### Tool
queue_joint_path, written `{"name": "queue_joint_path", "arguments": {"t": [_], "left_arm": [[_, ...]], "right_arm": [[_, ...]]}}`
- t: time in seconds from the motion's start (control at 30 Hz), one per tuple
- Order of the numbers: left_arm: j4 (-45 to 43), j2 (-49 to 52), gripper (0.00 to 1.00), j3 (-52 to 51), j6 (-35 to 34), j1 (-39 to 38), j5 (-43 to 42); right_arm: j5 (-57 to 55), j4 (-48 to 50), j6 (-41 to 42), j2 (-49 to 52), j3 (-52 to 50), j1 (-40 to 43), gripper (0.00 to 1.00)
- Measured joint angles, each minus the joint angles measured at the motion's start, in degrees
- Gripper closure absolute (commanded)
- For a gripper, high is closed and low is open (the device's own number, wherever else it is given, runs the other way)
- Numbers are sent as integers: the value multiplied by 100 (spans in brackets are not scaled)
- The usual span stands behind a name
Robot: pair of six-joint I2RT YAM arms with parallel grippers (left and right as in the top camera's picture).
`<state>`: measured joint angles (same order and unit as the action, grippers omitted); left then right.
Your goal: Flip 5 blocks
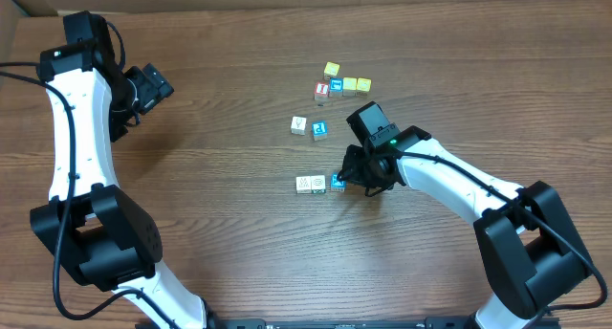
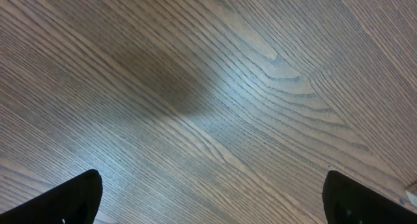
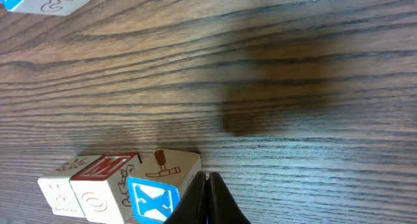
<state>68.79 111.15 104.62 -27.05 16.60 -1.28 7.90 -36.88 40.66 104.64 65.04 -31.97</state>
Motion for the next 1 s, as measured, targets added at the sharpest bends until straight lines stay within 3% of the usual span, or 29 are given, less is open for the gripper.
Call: {"name": "queue_joint_path", "arguments": {"t": [1.0], "left_arm": [[0,0,0,0,0,0,0]], "right_arm": [[-374,114,0,0,0,-216,96]]}}
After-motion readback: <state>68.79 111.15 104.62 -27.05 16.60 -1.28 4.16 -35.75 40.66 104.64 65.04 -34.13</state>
